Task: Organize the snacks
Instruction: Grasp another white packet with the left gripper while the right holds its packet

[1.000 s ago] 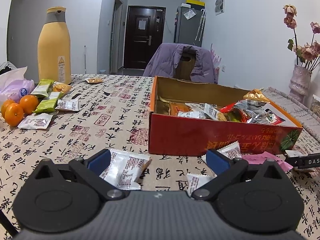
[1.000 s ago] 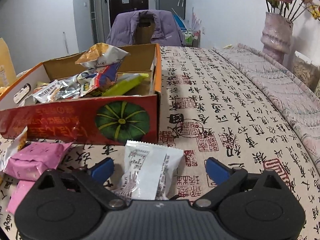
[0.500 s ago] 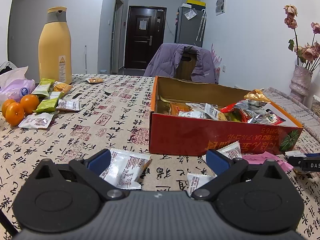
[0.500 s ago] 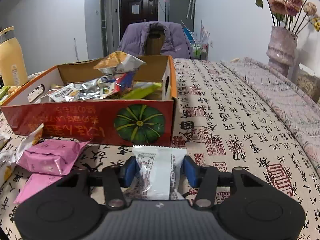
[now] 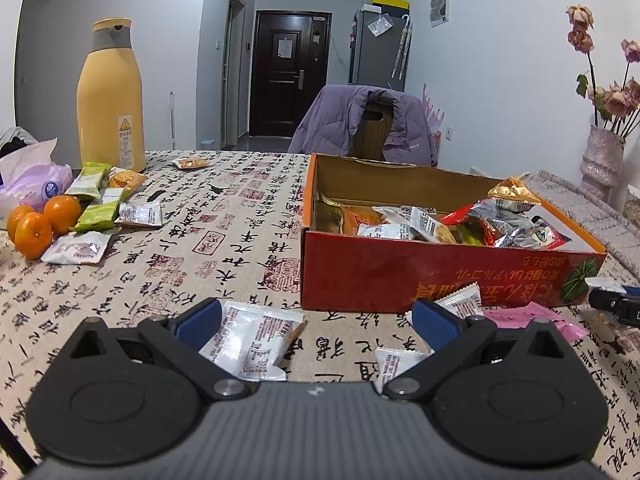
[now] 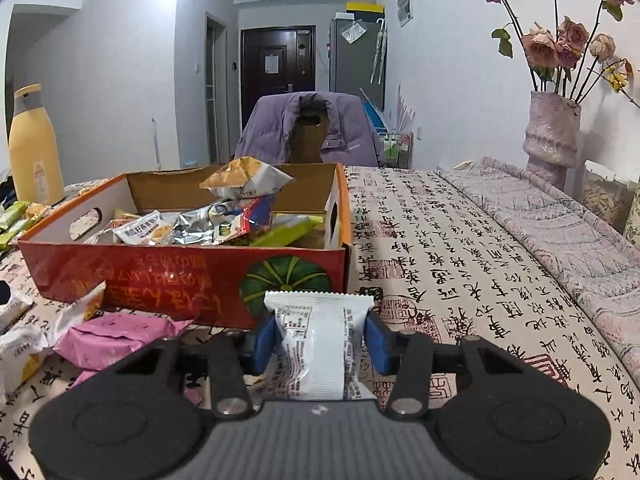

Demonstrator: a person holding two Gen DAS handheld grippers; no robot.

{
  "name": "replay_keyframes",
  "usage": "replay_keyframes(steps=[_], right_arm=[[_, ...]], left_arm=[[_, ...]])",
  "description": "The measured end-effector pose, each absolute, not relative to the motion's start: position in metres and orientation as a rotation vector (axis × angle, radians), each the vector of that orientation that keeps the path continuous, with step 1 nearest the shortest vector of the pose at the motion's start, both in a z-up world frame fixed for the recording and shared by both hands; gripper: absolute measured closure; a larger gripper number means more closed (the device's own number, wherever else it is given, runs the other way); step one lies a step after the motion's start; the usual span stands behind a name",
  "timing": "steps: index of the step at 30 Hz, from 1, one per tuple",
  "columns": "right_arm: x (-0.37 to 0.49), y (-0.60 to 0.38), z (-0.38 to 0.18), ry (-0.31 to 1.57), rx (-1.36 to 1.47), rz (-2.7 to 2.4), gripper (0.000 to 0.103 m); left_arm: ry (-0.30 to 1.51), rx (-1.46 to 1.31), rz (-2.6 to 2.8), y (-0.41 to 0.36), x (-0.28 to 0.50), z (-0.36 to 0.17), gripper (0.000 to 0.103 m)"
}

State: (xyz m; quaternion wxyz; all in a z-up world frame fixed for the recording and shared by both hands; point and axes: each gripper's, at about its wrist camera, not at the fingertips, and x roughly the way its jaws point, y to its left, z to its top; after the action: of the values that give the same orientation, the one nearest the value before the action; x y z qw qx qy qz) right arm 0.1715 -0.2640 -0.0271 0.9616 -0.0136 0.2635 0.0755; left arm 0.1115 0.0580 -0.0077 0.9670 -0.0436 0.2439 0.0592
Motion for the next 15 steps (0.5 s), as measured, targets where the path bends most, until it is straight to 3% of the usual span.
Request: replay_keyframes(steps=[15], right_arm=[[0.169,-0.267,-0.029,0.518,-0.002,0.162,0.056]], left_arm=[[0.648,-0.012,0.170,0.089,0.128,-0.014,0.000]])
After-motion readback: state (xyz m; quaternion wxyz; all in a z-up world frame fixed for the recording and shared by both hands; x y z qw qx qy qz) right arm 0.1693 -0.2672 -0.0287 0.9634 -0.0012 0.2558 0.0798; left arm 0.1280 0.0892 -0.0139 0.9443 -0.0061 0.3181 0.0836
